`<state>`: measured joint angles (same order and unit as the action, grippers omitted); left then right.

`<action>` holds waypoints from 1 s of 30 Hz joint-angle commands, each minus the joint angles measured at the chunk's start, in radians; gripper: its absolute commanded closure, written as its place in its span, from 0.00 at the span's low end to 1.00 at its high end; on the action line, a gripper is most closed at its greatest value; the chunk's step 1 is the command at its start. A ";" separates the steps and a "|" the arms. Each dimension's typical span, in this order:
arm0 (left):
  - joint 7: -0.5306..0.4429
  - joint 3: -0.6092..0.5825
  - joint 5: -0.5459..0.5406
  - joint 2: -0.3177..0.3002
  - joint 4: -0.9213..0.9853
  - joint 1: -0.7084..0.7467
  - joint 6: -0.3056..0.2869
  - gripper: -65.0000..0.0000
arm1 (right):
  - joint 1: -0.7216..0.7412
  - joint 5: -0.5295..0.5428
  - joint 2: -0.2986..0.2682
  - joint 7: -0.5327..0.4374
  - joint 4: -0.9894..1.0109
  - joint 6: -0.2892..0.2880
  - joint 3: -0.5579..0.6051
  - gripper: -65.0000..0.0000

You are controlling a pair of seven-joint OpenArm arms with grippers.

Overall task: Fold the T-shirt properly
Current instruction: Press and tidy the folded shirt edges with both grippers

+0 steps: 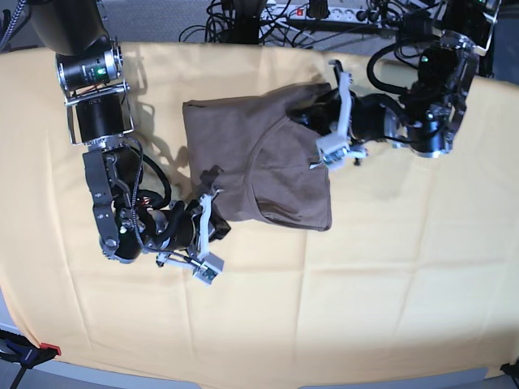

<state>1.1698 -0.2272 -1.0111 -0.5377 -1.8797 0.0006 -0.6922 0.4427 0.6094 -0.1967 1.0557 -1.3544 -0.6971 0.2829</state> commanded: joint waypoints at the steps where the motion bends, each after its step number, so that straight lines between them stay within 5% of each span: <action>1: -0.022 -0.019 -0.012 -0.011 -0.016 -0.012 -0.006 1.00 | 0.032 0.004 -0.004 -0.024 -0.005 -0.001 0.008 1.00; 8: -0.042 -0.122 0.105 -0.011 -0.016 -0.011 -0.006 1.00 | 0.032 -0.015 -0.019 -0.034 0.032 -0.001 0.089 1.00; 23: -0.171 -0.124 0.244 -0.008 0.051 -0.007 -0.006 1.00 | 0.031 -0.015 -0.023 -0.018 0.034 -0.001 0.096 1.00; 30: -0.237 -0.124 0.333 -0.008 0.089 -0.018 -0.006 1.00 | 0.031 0.086 -0.051 0.094 0.034 -0.001 0.097 1.00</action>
<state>0.9379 -0.3546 -0.6952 -0.5365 -1.7828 -0.0036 -0.6937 0.4442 0.6914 -0.2413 1.1496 -1.3075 -0.6964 0.3847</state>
